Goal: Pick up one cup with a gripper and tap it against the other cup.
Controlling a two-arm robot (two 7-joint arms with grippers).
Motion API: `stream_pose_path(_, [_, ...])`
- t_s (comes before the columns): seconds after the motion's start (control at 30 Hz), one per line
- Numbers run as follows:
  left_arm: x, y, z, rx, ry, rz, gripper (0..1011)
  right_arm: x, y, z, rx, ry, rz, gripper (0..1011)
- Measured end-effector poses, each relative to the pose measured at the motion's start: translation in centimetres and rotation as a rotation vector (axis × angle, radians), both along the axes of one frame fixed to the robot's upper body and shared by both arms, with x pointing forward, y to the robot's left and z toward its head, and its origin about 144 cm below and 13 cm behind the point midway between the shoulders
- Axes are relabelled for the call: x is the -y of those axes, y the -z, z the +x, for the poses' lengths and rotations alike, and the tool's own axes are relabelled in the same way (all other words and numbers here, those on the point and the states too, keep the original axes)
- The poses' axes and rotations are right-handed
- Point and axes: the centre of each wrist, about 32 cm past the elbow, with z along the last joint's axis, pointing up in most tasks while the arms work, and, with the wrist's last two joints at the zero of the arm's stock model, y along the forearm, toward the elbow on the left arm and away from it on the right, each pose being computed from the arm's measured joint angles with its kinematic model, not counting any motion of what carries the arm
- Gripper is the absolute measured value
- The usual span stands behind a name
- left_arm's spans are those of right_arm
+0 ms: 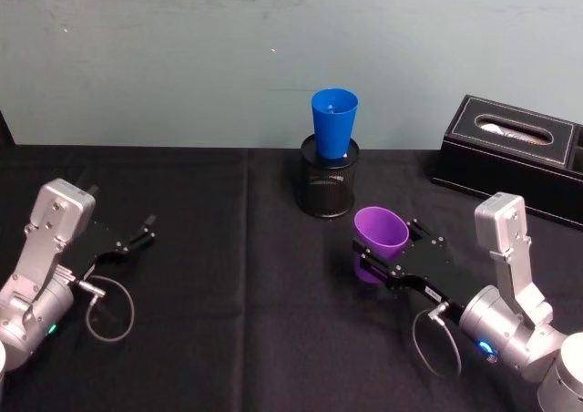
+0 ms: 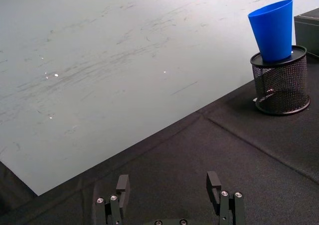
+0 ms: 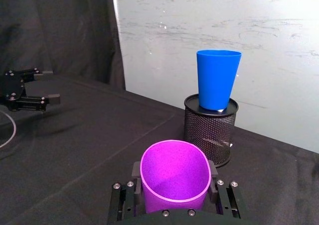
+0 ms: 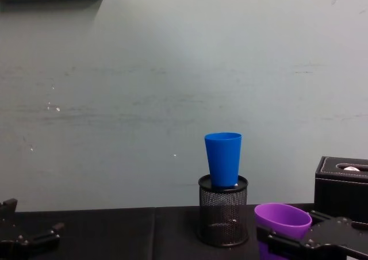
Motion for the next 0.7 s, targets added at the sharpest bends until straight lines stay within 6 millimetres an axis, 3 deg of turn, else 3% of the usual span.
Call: stream_pose_path(0.7, [0.00, 0.00, 0.00, 0.000, 0.000, 0.000, 1011, 0.29, 0.95, 0.01, -0.001, 0.009, -0.018, 734])
